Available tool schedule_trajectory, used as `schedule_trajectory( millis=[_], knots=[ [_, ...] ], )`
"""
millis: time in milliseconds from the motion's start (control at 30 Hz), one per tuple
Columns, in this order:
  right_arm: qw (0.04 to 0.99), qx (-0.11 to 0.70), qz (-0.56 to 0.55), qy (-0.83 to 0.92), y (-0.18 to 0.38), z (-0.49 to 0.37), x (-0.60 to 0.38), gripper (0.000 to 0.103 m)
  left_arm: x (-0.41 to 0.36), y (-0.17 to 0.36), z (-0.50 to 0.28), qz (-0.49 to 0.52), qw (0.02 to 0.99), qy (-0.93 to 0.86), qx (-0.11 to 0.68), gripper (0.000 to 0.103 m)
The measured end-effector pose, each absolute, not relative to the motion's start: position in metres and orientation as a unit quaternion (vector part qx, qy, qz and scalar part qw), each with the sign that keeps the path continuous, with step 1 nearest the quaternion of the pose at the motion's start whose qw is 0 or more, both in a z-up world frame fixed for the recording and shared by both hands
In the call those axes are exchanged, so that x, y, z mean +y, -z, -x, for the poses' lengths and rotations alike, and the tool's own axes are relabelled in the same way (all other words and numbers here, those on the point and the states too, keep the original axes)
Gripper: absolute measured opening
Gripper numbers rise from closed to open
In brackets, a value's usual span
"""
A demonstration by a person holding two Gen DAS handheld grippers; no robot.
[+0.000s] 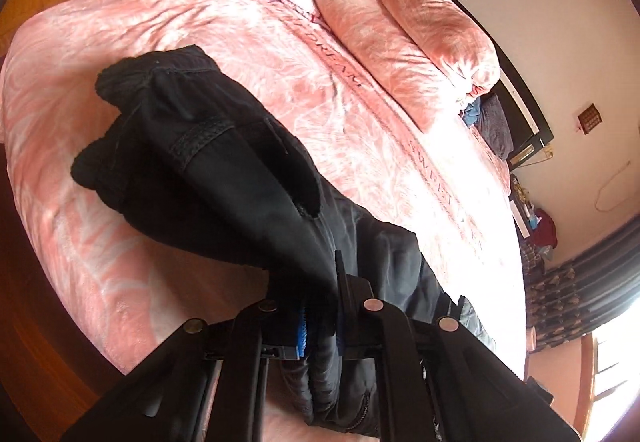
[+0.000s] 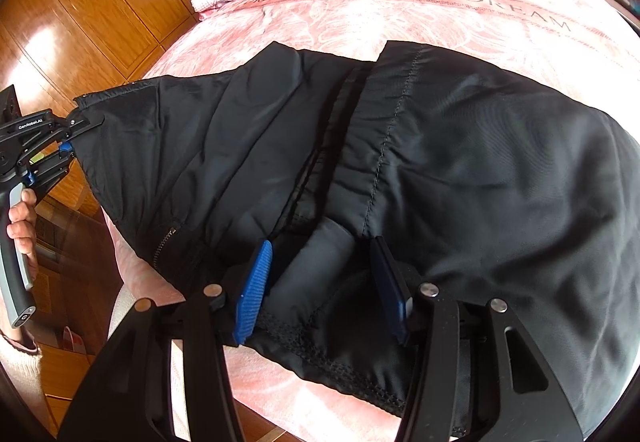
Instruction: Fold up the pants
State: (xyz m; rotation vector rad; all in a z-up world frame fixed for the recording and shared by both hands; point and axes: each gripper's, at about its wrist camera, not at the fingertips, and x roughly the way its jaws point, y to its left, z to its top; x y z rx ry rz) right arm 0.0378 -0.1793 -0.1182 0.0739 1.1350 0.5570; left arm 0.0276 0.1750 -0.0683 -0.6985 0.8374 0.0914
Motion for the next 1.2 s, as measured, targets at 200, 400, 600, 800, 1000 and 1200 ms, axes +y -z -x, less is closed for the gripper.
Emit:
schedule_trajectory(
  millis=[200, 400, 600, 800, 1000, 1200],
  knots=[
    [0.804, 0.530, -0.067, -0.262, 0.115, -0.038, -0.187, 0.051, 0.119, 0.043, -0.038, 0.254, 0.886, -0.004, 0.387, 0.010],
    [0.804, 0.528, -0.084, -0.260, 0.111, -0.037, -0.196, 0.050, 0.050, 0.036, -0.045, 0.146, 0.905, 0.047, 0.397, 0.011],
    [0.808, 0.524, -0.096, -0.253, 0.106, -0.036, -0.207, 0.051, -0.007, 0.052, -0.043, 0.035, 0.902, 0.079, 0.424, 0.013],
    [0.815, 0.517, -0.098, -0.245, 0.100, -0.036, -0.217, 0.052, -0.040, 0.058, -0.042, -0.039, 0.894, 0.089, 0.437, 0.019],
    [0.819, 0.513, -0.105, -0.235, 0.097, -0.039, -0.228, 0.052, -0.075, 0.062, -0.046, -0.100, 0.867, 0.131, 0.469, 0.025],
    [0.823, 0.511, -0.106, -0.224, 0.096, -0.042, -0.238, 0.053, -0.078, 0.064, -0.048, -0.066, 0.846, 0.189, 0.495, 0.028]
  ],
)
